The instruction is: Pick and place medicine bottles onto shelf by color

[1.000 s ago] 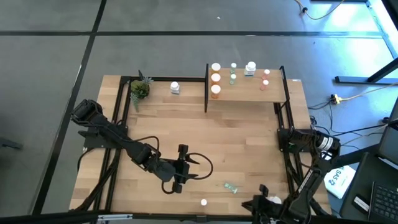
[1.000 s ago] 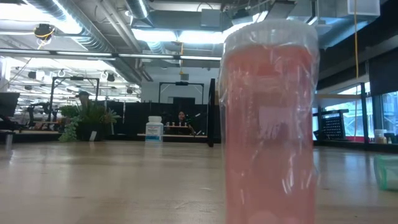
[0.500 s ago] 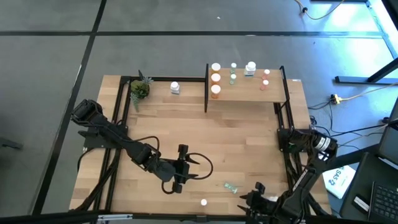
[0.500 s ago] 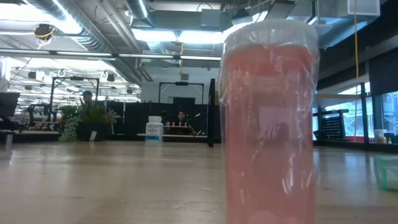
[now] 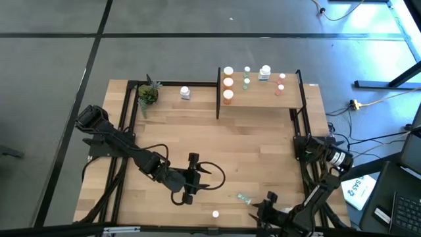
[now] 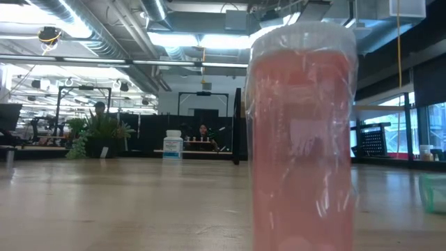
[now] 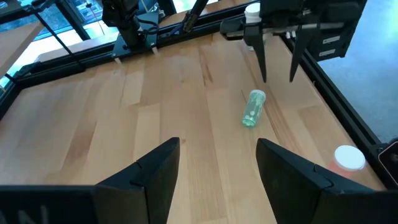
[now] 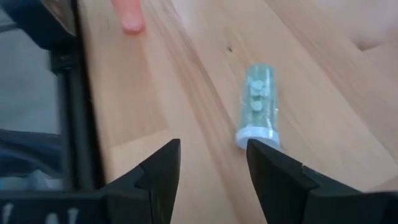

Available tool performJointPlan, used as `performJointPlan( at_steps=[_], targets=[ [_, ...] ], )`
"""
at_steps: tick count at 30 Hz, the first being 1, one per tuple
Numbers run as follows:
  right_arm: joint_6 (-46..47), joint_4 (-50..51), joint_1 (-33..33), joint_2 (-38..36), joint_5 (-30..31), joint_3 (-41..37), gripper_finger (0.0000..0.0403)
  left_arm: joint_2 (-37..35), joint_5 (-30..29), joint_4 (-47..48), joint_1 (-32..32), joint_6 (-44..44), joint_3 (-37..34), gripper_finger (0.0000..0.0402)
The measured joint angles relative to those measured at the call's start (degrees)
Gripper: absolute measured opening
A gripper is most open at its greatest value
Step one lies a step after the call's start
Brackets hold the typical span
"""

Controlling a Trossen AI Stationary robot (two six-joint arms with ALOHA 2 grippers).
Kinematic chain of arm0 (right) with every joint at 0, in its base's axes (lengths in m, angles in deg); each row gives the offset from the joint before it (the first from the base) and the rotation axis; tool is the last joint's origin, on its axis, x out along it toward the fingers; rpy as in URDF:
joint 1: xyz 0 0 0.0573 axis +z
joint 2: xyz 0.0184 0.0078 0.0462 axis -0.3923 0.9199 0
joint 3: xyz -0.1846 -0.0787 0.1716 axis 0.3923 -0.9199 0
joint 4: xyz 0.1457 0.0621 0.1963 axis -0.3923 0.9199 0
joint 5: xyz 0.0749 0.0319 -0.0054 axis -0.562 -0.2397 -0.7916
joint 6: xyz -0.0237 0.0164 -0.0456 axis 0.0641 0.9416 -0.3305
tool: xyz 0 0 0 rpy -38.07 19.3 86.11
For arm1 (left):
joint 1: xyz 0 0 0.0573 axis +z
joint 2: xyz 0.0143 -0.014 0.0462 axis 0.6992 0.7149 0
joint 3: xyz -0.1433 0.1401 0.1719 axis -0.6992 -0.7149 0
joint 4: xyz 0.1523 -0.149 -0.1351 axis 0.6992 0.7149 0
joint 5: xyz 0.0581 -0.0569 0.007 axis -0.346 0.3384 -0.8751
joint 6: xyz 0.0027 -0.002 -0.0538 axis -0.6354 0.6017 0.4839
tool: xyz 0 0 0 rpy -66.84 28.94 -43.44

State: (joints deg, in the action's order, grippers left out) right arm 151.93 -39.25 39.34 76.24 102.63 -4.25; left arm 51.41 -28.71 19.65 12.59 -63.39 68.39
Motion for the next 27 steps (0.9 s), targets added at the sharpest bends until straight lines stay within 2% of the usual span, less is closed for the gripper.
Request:
performJointPlan(
  at_steps=[18,27],
  targets=[
    [3.62,5.40,-1.12,1.73,-1.98,-0.02,0.0187,0.00,0.00,0.00,0.00,0.00,0.00,0.0206],
    [9.59,6.59,-1.10,1.73,-1.33,-0.02,0.0187,0.00,0.00,0.00,-0.01,0.00,0.00,0.0206]
  ],
)
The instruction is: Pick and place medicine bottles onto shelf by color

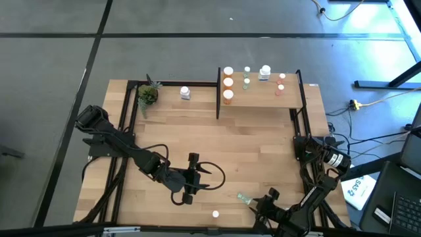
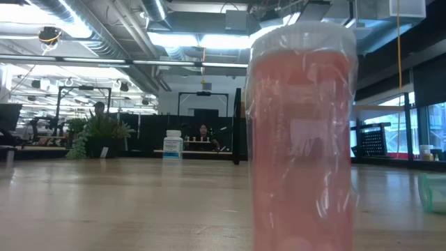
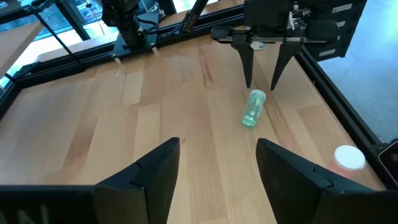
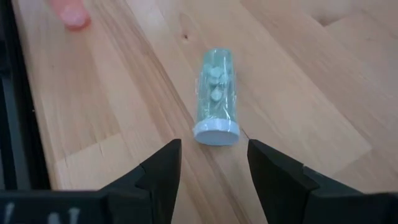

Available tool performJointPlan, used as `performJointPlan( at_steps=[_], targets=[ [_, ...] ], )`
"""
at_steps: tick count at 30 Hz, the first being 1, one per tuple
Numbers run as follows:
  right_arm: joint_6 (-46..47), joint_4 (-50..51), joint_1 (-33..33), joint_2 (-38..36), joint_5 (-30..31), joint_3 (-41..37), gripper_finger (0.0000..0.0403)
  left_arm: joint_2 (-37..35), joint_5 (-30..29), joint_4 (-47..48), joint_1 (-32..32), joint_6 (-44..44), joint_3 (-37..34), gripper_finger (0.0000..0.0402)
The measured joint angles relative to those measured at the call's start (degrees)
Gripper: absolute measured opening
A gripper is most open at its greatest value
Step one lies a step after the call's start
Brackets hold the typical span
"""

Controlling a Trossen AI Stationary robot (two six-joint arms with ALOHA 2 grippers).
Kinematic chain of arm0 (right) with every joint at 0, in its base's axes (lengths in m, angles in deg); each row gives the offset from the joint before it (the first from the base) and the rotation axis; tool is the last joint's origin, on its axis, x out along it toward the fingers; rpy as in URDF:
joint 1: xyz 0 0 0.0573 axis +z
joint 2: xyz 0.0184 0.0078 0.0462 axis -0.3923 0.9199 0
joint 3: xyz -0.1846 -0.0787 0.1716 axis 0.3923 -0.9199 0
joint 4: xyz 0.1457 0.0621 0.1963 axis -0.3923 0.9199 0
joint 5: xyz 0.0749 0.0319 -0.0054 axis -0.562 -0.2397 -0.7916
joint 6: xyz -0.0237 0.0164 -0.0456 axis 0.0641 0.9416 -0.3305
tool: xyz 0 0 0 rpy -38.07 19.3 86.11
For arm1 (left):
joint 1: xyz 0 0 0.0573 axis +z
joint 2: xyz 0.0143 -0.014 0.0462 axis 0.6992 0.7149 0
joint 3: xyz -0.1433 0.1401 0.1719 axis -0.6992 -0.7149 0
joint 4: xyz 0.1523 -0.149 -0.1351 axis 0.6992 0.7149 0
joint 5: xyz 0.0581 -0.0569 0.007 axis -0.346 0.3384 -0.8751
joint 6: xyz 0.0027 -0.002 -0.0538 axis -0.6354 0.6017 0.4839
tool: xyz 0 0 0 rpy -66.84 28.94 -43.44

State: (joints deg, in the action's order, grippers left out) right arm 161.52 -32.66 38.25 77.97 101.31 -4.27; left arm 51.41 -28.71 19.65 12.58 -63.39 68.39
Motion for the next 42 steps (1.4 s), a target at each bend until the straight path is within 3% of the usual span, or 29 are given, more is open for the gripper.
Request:
performJointPlan(
  at_steps=[5,15,42],
  targets=[
    [0.18,-0.02,0.00,0.00,-0.25,0.00,0.0197,0.00,0.00,0.00,0.01,0.00,0.00,0.0206],
    [-0.97,-0.29,0.00,0.00,-0.14,0.00,0.0268,0.00,0.00,0.00,-0.01,0.00,0.00,0.0206],
    [-4.16,-0.22,-2.70,1.86,1.85,-0.02,0.0271,0.00,-0.02,0.02,0.01,0.00,0.00,0.0206]
  ],
)
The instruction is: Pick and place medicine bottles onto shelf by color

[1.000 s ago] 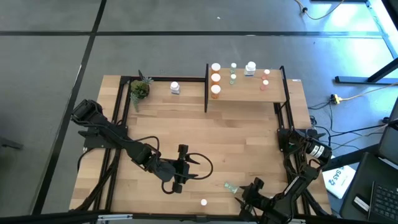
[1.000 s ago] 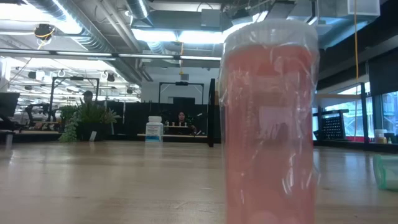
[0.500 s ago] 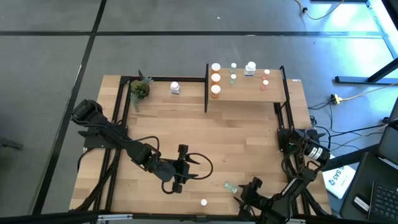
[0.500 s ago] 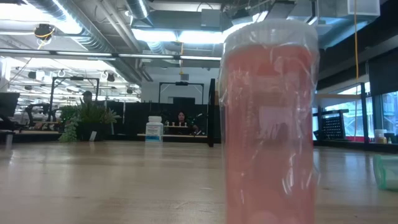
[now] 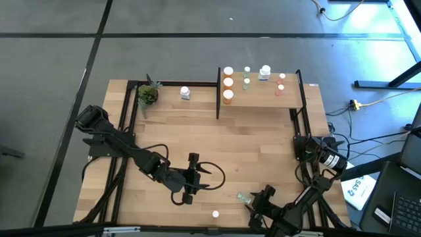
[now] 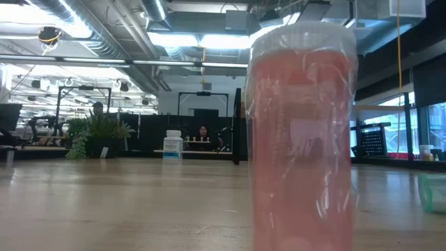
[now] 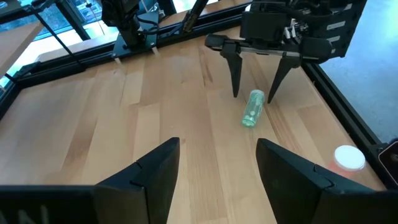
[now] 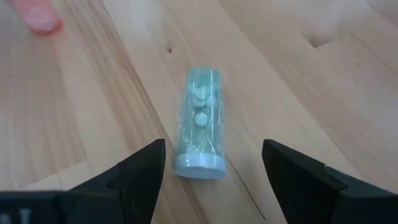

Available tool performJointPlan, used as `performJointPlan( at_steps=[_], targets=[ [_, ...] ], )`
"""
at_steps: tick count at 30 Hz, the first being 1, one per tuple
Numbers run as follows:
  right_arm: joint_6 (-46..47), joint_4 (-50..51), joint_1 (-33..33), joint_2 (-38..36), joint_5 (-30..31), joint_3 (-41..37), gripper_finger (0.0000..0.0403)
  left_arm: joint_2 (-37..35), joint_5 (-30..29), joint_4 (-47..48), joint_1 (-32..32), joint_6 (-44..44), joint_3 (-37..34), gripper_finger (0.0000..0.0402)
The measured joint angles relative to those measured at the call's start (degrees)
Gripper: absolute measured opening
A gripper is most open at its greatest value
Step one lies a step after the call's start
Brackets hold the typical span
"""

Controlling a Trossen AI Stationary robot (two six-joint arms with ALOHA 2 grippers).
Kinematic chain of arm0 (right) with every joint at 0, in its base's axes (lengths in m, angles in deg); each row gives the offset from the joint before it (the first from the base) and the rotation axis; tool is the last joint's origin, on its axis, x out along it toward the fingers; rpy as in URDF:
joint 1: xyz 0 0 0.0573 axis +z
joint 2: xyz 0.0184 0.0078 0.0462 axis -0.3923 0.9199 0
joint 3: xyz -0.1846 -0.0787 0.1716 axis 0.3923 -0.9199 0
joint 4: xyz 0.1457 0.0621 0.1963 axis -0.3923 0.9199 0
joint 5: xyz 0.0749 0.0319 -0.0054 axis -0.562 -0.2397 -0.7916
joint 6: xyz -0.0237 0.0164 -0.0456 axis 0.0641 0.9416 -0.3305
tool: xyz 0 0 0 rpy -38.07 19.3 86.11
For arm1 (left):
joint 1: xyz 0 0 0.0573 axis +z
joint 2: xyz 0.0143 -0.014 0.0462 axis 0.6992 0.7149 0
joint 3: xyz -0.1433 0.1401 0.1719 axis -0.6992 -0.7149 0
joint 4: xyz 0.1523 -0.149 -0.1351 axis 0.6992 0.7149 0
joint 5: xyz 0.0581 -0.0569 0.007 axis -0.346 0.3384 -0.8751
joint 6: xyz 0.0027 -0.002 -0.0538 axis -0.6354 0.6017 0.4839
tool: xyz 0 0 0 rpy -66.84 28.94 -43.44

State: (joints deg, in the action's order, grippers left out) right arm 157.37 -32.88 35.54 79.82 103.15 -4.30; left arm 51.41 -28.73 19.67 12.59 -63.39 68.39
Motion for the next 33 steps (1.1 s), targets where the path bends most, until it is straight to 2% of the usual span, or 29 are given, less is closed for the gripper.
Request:
performJointPlan(
  at_steps=[12,28,33],
  targets=[
    [0.38,0.00,-0.03,0.04,-3.58,0.00,0.0271,0.00,0.01,0.00,-0.01,0.00,0.00,0.0206],
    [0.23,1.25,-0.01,0.07,-3.05,0.00,0.0270,0.00,0.00,0.00,0.00,0.00,0.00,0.0206],
    [0.19,1.22,-0.01,0.07,-2.08,0.00,0.0249,0.00,0.02,-0.02,-0.01,0.00,0.00,0.0206]
  ],
)
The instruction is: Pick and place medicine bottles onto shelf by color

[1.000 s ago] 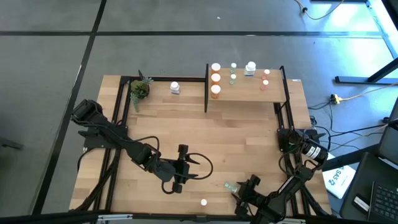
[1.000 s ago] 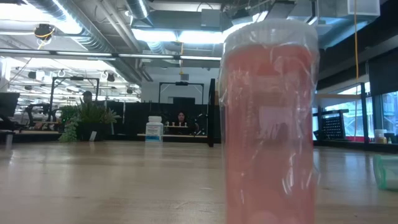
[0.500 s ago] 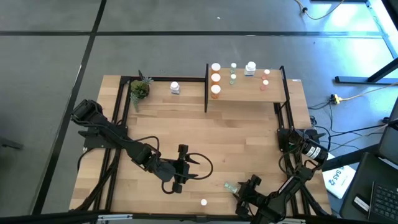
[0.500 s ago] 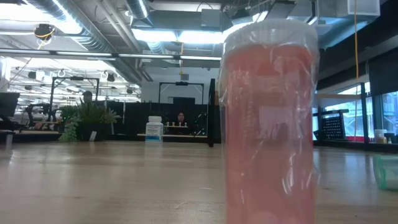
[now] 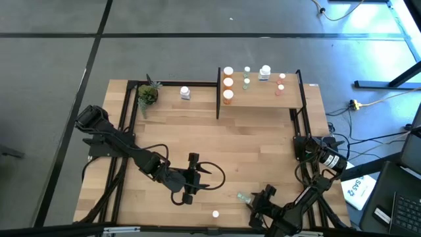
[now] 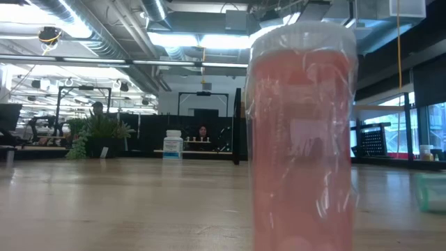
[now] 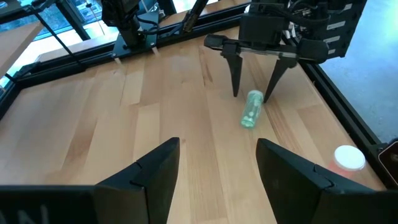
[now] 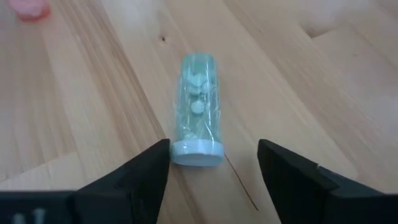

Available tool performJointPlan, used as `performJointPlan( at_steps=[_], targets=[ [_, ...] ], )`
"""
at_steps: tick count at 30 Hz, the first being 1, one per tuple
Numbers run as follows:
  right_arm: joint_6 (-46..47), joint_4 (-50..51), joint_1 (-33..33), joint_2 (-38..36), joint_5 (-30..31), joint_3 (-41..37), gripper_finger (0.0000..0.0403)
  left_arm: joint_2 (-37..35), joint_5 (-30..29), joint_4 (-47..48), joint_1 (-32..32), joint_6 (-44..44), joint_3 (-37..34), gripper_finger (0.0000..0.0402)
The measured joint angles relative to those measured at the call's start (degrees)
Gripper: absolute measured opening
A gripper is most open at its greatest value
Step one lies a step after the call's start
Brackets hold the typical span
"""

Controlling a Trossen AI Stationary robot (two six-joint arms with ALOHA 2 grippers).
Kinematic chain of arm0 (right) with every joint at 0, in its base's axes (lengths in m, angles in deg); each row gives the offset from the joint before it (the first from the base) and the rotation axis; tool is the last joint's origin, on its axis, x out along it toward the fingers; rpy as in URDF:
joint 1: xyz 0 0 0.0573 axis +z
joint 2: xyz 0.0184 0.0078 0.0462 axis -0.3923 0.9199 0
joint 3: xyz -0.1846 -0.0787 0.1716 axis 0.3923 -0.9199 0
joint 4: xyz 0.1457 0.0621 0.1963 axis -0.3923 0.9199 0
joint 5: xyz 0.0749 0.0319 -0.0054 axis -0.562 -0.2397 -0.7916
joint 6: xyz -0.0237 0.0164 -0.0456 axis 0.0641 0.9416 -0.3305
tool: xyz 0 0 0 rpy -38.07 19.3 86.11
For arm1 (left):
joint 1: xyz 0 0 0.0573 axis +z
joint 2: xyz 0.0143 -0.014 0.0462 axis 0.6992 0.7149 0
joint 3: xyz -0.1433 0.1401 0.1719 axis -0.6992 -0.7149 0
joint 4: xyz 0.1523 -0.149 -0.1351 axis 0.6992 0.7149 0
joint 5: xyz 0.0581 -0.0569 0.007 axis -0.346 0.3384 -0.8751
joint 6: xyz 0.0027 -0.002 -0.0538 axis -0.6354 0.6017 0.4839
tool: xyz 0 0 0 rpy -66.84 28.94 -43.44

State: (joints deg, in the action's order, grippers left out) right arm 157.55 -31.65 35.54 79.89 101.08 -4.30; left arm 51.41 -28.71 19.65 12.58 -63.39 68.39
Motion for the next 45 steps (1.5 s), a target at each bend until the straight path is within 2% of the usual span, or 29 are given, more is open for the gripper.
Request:
performJointPlan(
  at_steps=[10,20,32,39,45],
  targets=[
    [0.26,-0.44,0.00,0.00,0.59,0.00,0.0176,0.00,-0.02,0.01,0.01,0.00,0.00,0.0206],
    [0.35,-0.83,0.00,0.00,0.68,0.00,0.0132,-0.02,-0.02,0.02,0.00,0.00,0.00,0.0206],
    [0.39,-0.90,-0.01,0.00,1.31,0.00,0.0131,-0.02,0.00,0.02,0.01,0.00,0.00,0.0206],
    [0.43,-0.67,-1.30,-0.28,-3.96,1.53,0.0129,0.00,-0.02,0.00,0.00,0.00,0.00,0.0206],
    [0.04,8.42,-2.66,-0.20,-9.24,7.70,0.0128,-0.01,0.00,0.00,0.01,0.00,0.00,0.0206]
  ],
)
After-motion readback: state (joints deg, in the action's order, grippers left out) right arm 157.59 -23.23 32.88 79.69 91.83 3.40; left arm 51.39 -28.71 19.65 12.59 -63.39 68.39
